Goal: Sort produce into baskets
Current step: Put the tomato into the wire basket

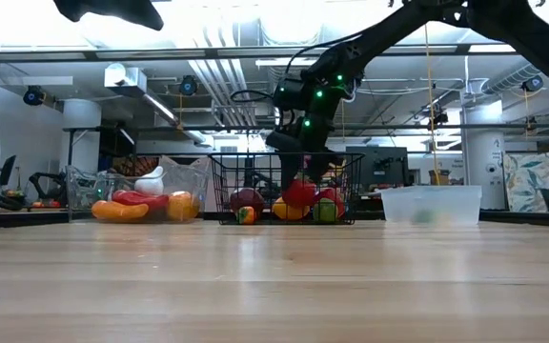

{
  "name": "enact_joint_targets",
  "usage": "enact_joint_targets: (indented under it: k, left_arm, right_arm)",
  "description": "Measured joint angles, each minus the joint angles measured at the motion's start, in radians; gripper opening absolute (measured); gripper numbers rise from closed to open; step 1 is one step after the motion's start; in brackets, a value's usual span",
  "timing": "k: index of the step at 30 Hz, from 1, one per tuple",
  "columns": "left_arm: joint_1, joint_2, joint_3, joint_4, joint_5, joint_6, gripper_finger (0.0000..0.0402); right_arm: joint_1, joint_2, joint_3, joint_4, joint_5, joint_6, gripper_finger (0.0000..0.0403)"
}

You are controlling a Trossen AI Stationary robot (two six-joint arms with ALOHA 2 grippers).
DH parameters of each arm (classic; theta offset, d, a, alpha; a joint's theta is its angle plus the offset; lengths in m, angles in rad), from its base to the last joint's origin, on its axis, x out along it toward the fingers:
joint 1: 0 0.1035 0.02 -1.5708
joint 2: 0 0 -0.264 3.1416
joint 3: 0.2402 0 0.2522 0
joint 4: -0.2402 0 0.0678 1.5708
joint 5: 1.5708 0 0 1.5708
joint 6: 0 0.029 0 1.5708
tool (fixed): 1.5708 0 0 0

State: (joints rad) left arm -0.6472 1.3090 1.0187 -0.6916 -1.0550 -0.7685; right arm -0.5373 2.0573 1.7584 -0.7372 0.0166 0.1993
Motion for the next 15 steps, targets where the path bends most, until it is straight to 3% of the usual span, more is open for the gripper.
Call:
enact_joint_targets:
  k: [8,15]
  left_arm:
    - [0.000,0.000,0.000,-0.007,0.000,0.000,0.0003]
    - [0.000,0.000,0.000,-0.011,0.000,0.000,0.0003]
  right_arm:
    - [0.000,0.002,0.000,0.018,0.000,-0.027,0.0295]
    - [0.000,0.002,0.000,0.014,-0.001,-0.027,0.0334]
